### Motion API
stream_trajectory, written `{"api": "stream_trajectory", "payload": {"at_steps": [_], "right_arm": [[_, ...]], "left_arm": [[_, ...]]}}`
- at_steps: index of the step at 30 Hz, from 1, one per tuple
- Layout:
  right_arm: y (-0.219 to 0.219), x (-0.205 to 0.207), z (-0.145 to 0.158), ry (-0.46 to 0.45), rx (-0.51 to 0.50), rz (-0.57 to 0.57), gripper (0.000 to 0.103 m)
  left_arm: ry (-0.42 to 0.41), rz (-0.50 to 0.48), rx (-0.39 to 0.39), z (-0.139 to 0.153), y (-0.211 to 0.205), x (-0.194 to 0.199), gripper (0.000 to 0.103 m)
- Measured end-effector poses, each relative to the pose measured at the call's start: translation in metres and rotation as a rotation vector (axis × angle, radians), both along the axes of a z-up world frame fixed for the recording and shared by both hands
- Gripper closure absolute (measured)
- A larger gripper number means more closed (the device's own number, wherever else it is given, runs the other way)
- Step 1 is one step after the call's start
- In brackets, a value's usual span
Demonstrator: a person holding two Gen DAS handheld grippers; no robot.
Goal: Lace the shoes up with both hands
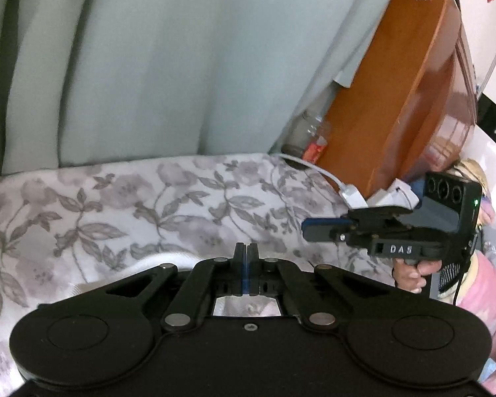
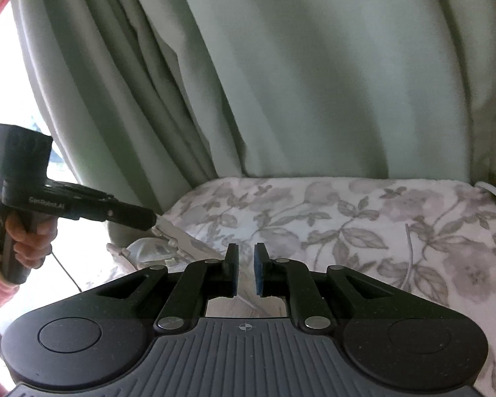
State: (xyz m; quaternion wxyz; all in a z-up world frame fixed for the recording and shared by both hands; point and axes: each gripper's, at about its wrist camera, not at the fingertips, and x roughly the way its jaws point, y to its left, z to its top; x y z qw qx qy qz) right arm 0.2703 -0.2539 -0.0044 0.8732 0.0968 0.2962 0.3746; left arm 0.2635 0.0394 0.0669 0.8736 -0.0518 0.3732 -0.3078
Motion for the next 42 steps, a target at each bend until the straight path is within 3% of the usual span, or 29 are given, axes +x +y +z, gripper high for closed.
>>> {"api": "stream_trajectory", "payload": {"at_steps": [11,16,22,26,30,33,42], "right_arm": [[0.003,-0.009,0.003,-0.001,-0.008,0.033,0.09],[0.006,-0.008,-0.003,0.014,-0.01,0.055,0.089],[0.007,-0.008,-0.009,0.031,-0.012,0.065,0.088],[0.007,-0.008,-0.012,0.033,-0.002,0.064,0.086],[0.007,-0.007,-0.014,0.034,0.006,0.062,0.085],[0.008,-0.006,-0.016,0.035,0.009,0.06,0.082],[0.007,-0.007,-0.016,0.035,0.024,0.06,0.079]], "left_arm": [[0.069,-0.023,0.088,-0.02,-0.014,0.01,0.102],[0.078,-0.04,0.1,-0.027,-0.019,0.017,0.085],[0.074,-0.077,0.082,-0.033,-0.022,0.022,0.076],[0.067,-0.088,0.072,-0.035,-0.023,0.022,0.079],[0.066,-0.094,0.073,-0.035,-0.024,0.02,0.095],[0.074,-0.09,0.052,-0.034,-0.023,0.018,0.101],[0.05,-0.062,-0.015,-0.037,-0.014,0.01,0.103]]}}
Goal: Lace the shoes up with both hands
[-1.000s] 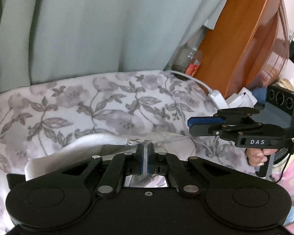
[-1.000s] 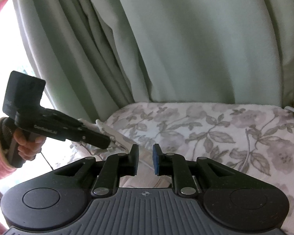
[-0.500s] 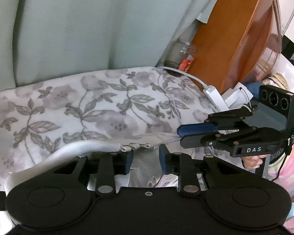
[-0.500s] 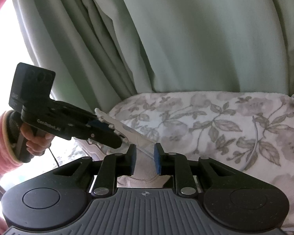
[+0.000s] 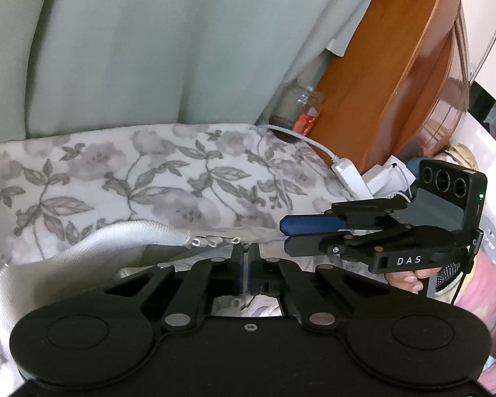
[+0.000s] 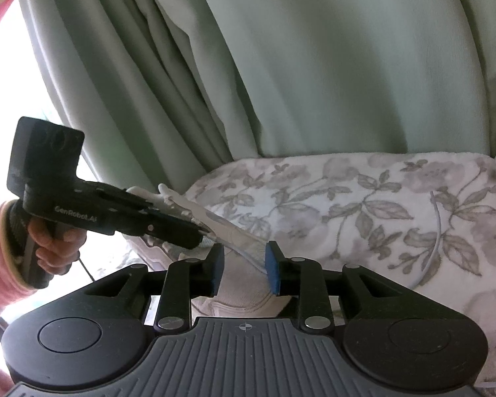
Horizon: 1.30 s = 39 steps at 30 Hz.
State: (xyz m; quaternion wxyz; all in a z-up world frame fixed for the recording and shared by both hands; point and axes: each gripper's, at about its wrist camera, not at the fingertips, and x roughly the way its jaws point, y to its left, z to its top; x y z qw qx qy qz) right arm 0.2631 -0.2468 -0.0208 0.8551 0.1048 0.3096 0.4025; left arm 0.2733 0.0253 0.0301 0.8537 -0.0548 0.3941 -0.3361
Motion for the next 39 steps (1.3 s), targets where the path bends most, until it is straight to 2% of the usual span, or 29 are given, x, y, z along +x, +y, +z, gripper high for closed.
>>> {"api": "stream_trajectory", "payload": {"at_steps": [14,21,25,28,33,39], "right_arm": [[0.002,0.0,0.002,-0.001,-0.01,0.002,0.074],[0.001,0.0,0.003,0.0,-0.007,0.002,0.073],[0.001,0.001,0.003,0.0,-0.008,0.0,0.073],[0.002,-0.001,0.004,-0.004,-0.006,0.0,0.072],[0.003,-0.002,0.005,-0.004,-0.033,-0.014,0.07],[0.004,-0.006,0.008,-0.008,-0.039,-0.026,0.067]], "left_arm": [[-0.012,0.004,0.009,-0.001,-0.006,0.005,0.103],[0.025,0.033,-0.053,-0.006,-0.001,0.009,0.103],[0.011,0.069,-0.064,-0.005,-0.002,0.003,0.103],[0.014,0.102,-0.101,-0.004,0.006,-0.002,0.103],[-0.03,0.156,-0.152,0.009,0.028,-0.009,0.103],[-0.116,0.205,-0.15,0.035,0.045,-0.006,0.103]]}}
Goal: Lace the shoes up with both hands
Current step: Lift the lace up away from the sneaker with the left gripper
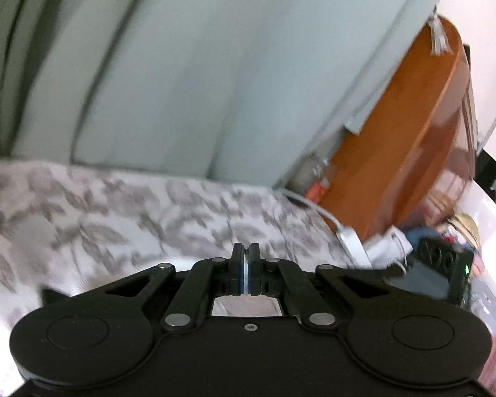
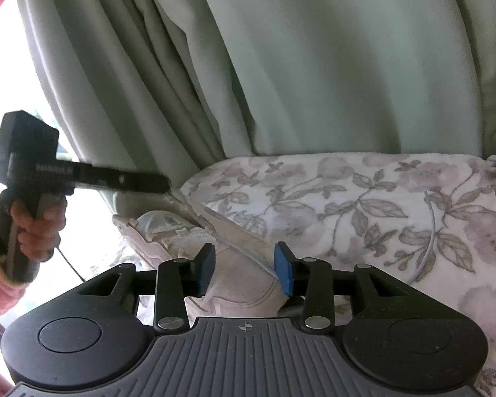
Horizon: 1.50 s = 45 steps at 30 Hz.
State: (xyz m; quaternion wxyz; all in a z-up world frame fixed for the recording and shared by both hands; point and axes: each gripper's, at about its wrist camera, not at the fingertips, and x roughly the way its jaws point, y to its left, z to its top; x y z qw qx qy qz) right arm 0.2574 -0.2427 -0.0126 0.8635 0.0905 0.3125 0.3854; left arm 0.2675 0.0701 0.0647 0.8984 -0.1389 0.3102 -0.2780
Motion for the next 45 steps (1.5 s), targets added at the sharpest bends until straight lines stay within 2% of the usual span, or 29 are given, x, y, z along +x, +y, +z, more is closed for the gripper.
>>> {"api": "stream_trajectory", "payload": {"at_steps": [13,19,23,25,33,37,41,45], "right_arm": [[-0.035,-0.033,0.006,0.019,0.016,-0.141,0.062],[-0.04,-0.048,0.005,0.026,0.032,-0.187,0.059],[-0.033,-0.045,0.005,0.008,-0.013,-0.21,0.058],[-0.029,-0.041,0.006,-0.008,-0.064,-0.224,0.057],[-0.015,-0.034,0.005,-0.082,-0.39,-0.284,0.055],[-0.004,-0.028,0.0,-0.116,-0.53,-0.281,0.055],[0.009,-0.02,-0.01,-0.128,-0.609,-0.25,0.055],[0.018,-0.012,-0.019,-0.135,-0.647,-0.247,0.06]], "left_arm": [[-0.201,0.23,0.102,0.048,0.02,0.023,0.103],[-0.235,0.321,0.096,0.059,0.029,0.017,0.103],[-0.222,0.343,0.077,0.059,0.03,0.013,0.103],[-0.218,0.351,0.074,0.059,0.028,0.01,0.103],[-0.208,0.318,-0.028,0.051,0.025,-0.001,0.103],[-0.186,0.316,-0.047,0.048,0.025,-0.004,0.103],[-0.191,0.316,-0.058,0.05,0.027,-0.011,0.103],[-0.181,0.326,-0.076,0.051,0.031,-0.009,0.103]]}}
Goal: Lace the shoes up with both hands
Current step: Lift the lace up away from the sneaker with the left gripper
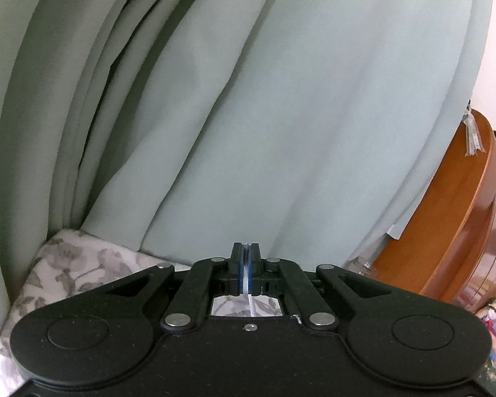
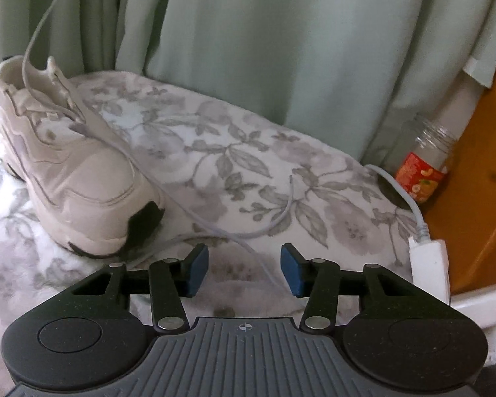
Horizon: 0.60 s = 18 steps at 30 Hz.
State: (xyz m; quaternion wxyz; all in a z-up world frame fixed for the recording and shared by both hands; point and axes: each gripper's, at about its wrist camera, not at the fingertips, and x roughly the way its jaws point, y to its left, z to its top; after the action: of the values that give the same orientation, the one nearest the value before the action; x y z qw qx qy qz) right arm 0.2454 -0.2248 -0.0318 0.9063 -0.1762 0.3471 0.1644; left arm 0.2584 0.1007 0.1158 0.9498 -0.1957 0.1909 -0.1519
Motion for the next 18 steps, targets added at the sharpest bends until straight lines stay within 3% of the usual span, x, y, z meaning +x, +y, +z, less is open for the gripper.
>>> {"api": "stream_trajectory", "payload": {"at_steps": [2,7,13,18], "right_arm": [[0.001,0.004,-0.003,0.005,0.014,-0.016,0.062],[-0.003,0.005,-0.001,-0.015,0.076,-0.069,0.09],[-0.033,-0.007,0.019,-0.101,0.274,-0.208,0.098],[-0.057,-0.02,0.036,-0.194,0.382,-0.325,0.1]], "left_arm": [[0.004,0.002,-0.009,-0.001,-0.001,0.003,0.103],[0.02,0.012,-0.029,-0.011,-0.005,0.008,0.103],[0.015,0.04,-0.063,-0.015,-0.001,0.006,0.103],[0.01,0.092,-0.07,-0.014,0.007,0.005,0.103]]}}
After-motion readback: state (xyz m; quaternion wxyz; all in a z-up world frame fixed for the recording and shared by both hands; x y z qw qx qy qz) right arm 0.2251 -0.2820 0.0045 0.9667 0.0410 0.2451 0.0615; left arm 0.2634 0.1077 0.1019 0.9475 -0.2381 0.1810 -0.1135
